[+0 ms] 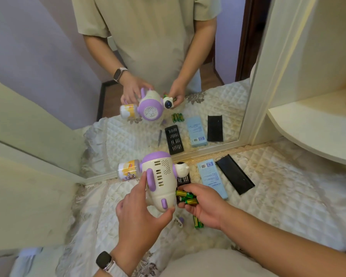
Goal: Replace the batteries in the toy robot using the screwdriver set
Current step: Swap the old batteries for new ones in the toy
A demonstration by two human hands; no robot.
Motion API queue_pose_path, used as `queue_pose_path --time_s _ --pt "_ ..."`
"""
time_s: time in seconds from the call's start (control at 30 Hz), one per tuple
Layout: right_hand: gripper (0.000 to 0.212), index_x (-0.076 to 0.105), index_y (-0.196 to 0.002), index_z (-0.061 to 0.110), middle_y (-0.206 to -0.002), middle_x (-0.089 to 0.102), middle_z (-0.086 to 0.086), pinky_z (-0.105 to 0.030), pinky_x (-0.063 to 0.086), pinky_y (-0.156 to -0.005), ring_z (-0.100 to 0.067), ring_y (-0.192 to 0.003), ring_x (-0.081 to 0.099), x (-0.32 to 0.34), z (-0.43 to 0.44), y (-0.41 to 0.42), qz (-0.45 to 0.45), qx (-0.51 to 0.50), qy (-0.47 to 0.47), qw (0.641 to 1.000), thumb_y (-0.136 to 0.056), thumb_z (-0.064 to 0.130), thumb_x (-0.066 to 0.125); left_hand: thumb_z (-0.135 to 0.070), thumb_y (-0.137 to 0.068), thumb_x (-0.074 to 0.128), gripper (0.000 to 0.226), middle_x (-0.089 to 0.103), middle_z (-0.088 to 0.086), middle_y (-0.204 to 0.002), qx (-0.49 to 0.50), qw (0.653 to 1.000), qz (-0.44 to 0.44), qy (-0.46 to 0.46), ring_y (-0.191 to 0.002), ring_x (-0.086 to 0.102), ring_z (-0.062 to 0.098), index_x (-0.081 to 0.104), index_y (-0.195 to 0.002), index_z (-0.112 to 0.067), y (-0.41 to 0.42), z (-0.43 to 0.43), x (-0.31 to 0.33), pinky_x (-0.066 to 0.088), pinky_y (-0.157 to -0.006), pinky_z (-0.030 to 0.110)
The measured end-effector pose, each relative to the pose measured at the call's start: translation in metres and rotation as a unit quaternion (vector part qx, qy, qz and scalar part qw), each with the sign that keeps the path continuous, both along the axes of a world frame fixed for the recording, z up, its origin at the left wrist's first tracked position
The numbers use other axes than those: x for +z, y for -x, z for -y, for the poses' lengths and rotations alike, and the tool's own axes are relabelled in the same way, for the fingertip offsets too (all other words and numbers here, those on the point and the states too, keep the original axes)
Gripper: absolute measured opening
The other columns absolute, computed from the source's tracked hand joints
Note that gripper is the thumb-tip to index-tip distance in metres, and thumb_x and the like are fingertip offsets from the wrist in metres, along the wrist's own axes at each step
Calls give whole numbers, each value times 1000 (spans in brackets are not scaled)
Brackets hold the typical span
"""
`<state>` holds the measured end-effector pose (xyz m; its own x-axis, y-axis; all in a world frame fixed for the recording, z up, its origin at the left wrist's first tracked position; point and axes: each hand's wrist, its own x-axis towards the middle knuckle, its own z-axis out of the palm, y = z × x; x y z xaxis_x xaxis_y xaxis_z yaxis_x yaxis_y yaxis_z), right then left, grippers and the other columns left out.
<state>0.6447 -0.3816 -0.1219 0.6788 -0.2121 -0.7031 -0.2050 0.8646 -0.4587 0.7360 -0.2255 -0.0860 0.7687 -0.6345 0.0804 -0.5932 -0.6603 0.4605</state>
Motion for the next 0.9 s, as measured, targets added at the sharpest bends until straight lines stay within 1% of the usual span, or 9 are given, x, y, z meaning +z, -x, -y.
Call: queue_pose_path --time_s 0.07,0.17,0.27,0.37,0.47,0.57,0.63,0.77,0.9 --pt "25 61 -113 -1 -90 65 -22 -21 49 -43 -23 -60 64 -2 -1 0 4 8 0 1000 -92 13 61 -59 -62 74 101 58 -25 -111 8 1000 -17 0 -98 54 0 29 -151 -40 2 -2 -6 40 -96 46" --pt "28 59 -115 0 -92 66 -20 -21 51 -46 -22 -62 65 -5 -4 -2 6 39 24 999 -91 14 64 -63 -59 72 105 57 -30 -114 21 998 -57 21 -102 54 -4 26 -151 -44 4 -4 -13 38 -96 42" --pt "26 60 -113 1 -90 66 -18 -21 50 -46 -21 -63 65 -9 -6 -5 -7 57 49 997 -90 14 65 -63 -57 75 105 60 -30 -112 44 992 -107 50 -105 57 -4 27 -149 -47 -1 -7 -19 45 -98 46" --pt "22 63 -109 4 -84 65 -14 -21 42 -39 -19 -54 60 -13 -4 -7 -33 71 74 994 -91 16 65 -62 -55 77 107 59 -30 -118 79 982 -153 74 -112 57 -4 28 -149 -47 -8 -12 -28 48 -99 49" --pt "16 67 -104 5 -72 64 -10 -20 35 -37 -18 -50 57 -19 0 -9 -51 83 83 992 -92 14 63 -63 -52 78 111 55 -33 -121 124 967 -202 93 -116 58 2 26 -149 -49 -17 -22 -41 49 -101 47" --pt "14 72 -97 5 -68 63 -7 -20 33 -42 -14 -53 53 -26 4 -13 -53 83 81 992 -91 12 61 -60 -54 80 113 54 -30 -119 159 953 -234 104 -117 59 10 24 -151 -47 -27 -31 -57 51 -99 46" --pt "13 73 -93 4 -68 62 -5 -20 34 -45 -11 -53 49 -30 6 -14 -53 70 67 994 -89 10 62 -58 -55 81 114 54 -24 -120 183 947 -244 101 -116 58 10 22 -152 -45 -32 -36 -68 48 -101 49" --pt "12 69 -95 3 -55 58 1 -17 31 -36 -6 -42 44 -31 13 -17 -67 80 64 992 -92 8 58 -57 -58 82 115 52 -21 -128 208 934 -271 102 -117 53 5 18 -153 -46 -39 -41 -89 46 -105 50" --pt "10 65 -92 7 -52 51 0 -20 25 -37 -10 -42 38 -37 20 -17 -86 113 84 986 -93 9 56 -61 -57 78 114 52 -19 -135 198 933 -283 97 -124 52 6 19 -152 -46 -48 -45 -108 46 -107 46"
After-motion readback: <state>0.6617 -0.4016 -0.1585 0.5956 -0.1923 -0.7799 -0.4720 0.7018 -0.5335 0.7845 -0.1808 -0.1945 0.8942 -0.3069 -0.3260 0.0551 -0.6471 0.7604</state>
